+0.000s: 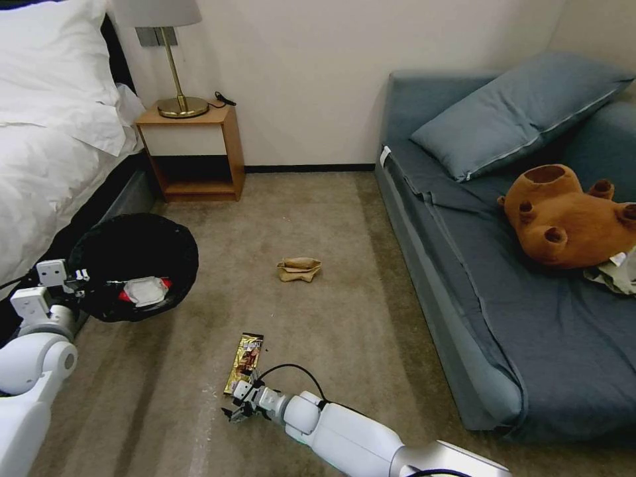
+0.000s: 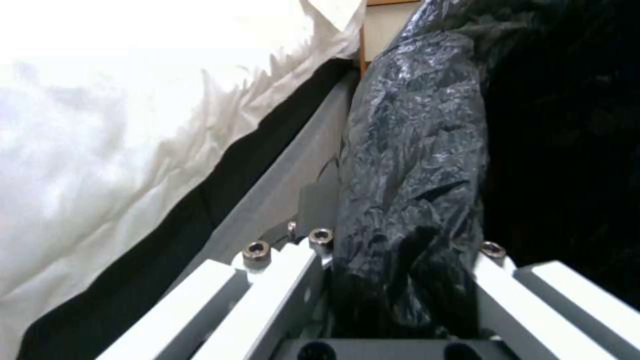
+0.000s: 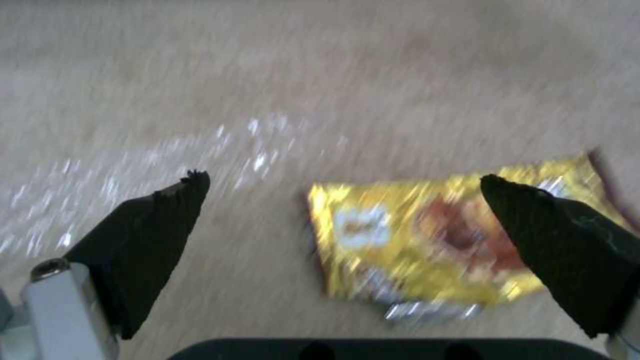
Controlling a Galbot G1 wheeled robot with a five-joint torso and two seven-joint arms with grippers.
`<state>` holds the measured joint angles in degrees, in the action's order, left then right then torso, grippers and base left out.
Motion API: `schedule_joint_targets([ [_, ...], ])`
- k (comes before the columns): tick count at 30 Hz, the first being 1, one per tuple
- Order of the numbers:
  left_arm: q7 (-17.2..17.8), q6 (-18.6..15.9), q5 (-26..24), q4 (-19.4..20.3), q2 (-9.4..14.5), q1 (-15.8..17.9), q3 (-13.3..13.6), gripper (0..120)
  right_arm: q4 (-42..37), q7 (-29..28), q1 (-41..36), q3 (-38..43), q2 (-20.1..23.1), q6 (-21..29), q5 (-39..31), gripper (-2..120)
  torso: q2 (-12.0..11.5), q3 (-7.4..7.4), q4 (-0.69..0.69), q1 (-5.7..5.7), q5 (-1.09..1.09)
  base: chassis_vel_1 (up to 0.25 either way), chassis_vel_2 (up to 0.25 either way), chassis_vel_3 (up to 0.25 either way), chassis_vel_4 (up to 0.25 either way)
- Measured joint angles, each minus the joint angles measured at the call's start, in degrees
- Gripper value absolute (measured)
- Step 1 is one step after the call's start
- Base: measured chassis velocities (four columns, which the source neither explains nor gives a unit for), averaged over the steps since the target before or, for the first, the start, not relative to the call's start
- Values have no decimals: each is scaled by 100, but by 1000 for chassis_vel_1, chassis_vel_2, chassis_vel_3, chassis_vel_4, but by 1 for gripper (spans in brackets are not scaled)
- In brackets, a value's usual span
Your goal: Pick up the trash bin, then pick up the garbage on the floor and place it into the trash bin.
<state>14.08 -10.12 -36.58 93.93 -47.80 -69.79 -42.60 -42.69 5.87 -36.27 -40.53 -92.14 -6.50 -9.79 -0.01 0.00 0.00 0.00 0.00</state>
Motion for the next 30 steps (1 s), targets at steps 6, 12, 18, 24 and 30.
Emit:
schedule_joint_targets([
  [6,-82,39,-43,-228,25,81,-46,3,-166,-86,335,97,0,93,-295,100,0,0,0,0,0,0,0,0,0],
  [12,-231,137,-59,-518,46,108,-147,3,-178,-151,676,424,0,270,-641,100,0,0,0,0,0,0,0,0,0],
  [18,-345,206,-171,-552,65,6,-237,3,-274,-181,873,776,0,414,-966,100,0,0,-1,0,0,0,0,0,0],
  [24,-370,223,-185,-477,2,-123,-286,3,-645,-322,886,935,0,599,-1246,100,0,0,0,0,0,0,0,0,0],
  [30,-375,227,-188,-388,-84,-228,-345,3,-1052,-426,822,1111,218,809,-1495,100,1,0,1,0,1,0,0,0,0],
])
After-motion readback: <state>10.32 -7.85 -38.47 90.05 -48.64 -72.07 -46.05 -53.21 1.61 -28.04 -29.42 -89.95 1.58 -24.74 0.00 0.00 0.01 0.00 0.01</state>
